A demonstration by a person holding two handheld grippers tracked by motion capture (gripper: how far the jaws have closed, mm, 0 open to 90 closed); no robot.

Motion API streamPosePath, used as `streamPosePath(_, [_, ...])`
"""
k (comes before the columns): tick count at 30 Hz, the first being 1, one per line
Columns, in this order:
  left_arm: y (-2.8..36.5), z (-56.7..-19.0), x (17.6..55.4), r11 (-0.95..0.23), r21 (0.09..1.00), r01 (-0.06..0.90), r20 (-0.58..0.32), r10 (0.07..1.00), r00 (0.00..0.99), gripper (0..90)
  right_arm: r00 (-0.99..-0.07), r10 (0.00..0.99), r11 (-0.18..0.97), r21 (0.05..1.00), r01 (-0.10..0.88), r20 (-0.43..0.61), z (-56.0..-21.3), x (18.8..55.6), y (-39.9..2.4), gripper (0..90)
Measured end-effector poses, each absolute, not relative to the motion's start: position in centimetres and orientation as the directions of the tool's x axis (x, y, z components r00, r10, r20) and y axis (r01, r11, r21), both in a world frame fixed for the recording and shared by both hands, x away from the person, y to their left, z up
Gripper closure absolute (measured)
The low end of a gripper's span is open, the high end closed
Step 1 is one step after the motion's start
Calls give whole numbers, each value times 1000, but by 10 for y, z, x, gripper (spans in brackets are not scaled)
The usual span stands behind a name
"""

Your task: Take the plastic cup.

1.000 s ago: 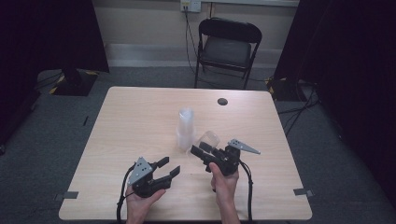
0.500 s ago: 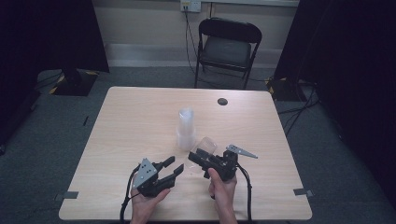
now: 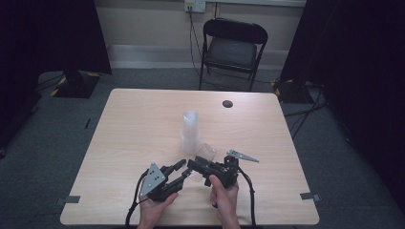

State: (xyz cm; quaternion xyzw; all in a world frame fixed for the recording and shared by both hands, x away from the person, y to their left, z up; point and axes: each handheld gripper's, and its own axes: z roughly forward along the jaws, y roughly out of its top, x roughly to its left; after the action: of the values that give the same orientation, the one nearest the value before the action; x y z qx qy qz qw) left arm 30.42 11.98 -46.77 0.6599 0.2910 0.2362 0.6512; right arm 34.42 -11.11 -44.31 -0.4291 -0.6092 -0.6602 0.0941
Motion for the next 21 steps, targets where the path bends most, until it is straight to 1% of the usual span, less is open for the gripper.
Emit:
streamPosePath(11, [116, -470, 304, -2, 1000, 18, -11, 716, 698, 632, -602, 373, -203, 696, 689, 706, -444, 344, -103, 434])
streamPosePath(19, [114, -472, 304, 2, 1000, 4, -4, 732, 681, 624, -601, 358, -177, 684, 708, 715, -446, 345, -97, 434])
streamPosePath(21, [115, -473, 304, 18, 1000, 2, -15, 734, 679, 629, -595, 352, -165, 674, 720, 722, -447, 346, -96, 432])
